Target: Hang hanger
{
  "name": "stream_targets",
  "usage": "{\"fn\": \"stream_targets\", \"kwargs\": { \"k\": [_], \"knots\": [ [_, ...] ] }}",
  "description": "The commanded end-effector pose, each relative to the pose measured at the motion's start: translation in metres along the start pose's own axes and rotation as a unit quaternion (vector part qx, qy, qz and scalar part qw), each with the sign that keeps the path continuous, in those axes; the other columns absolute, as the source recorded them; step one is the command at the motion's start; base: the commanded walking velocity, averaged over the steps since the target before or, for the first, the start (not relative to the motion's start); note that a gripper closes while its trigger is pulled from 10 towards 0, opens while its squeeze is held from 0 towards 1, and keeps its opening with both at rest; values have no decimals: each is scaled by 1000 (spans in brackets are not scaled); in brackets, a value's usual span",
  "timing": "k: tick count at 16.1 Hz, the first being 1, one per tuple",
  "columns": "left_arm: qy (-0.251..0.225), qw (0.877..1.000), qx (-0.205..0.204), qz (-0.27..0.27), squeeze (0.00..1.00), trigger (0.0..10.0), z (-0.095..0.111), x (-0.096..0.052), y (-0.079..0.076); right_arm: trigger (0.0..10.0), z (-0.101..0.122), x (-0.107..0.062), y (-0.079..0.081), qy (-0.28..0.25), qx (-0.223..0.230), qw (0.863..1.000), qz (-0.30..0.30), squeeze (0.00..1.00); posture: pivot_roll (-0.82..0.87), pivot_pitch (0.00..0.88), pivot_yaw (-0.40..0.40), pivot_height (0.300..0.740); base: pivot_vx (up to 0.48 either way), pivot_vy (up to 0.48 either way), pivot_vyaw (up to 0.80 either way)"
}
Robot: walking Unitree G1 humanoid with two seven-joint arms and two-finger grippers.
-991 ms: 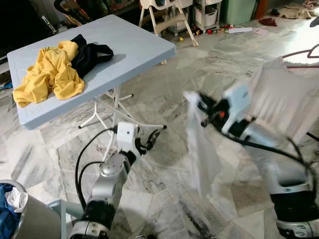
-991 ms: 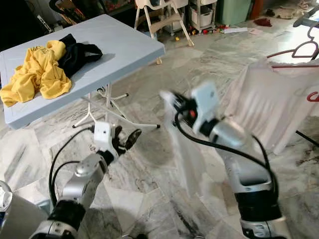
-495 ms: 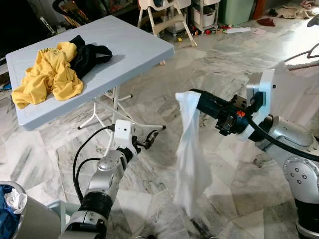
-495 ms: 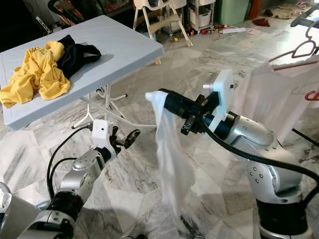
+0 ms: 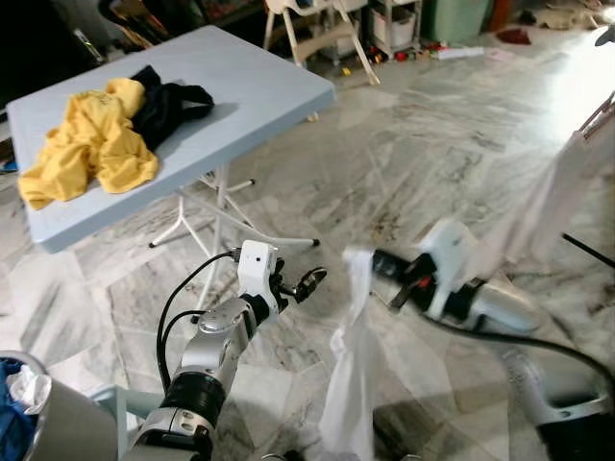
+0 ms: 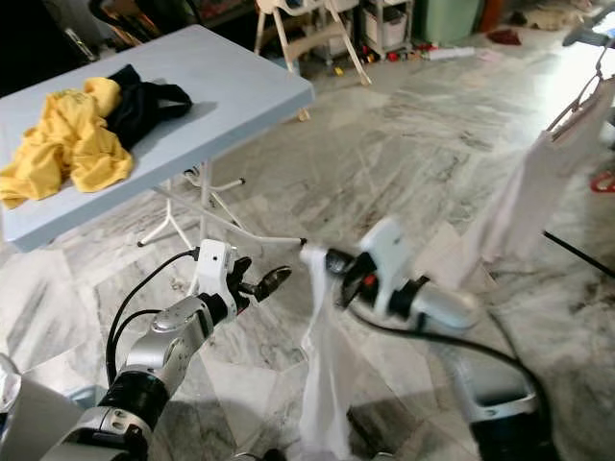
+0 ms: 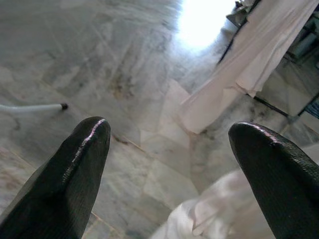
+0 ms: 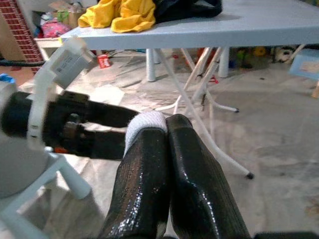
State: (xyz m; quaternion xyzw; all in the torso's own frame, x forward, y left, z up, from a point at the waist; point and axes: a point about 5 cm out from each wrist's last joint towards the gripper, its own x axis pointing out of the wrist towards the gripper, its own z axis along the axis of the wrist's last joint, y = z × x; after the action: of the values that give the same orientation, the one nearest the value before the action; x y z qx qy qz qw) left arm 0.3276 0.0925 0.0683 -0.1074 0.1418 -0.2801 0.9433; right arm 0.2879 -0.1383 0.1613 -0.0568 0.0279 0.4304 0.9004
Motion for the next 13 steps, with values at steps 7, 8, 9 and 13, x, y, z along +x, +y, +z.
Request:
{"fn": "stream_targets", "kwargs": {
  "k": [7,8,9,13],
  "knots": [
    [50,996,-5,-70,0,10000,-16,-10,0,0,91,21,11,-138,-79,983,87,0,-213,138,160,740,0,0,0],
    [47,997,-5,-62,0,10000,-14,-7,1,0,100,21,16,-149,-80,981,100,0,-222,142,160,740,0,0,0],
    [44,997,-6,-58,0,10000,-13,-6,2,0,103,21,20,-153,-79,979,112,0,-226,144,159,740,0,0,0],
    [4,1000,-15,-12,0,10000,2,-2,14,0,111,14,35,-161,-69,974,144,0,-245,147,163,740,0,0,0]
  ]
}}
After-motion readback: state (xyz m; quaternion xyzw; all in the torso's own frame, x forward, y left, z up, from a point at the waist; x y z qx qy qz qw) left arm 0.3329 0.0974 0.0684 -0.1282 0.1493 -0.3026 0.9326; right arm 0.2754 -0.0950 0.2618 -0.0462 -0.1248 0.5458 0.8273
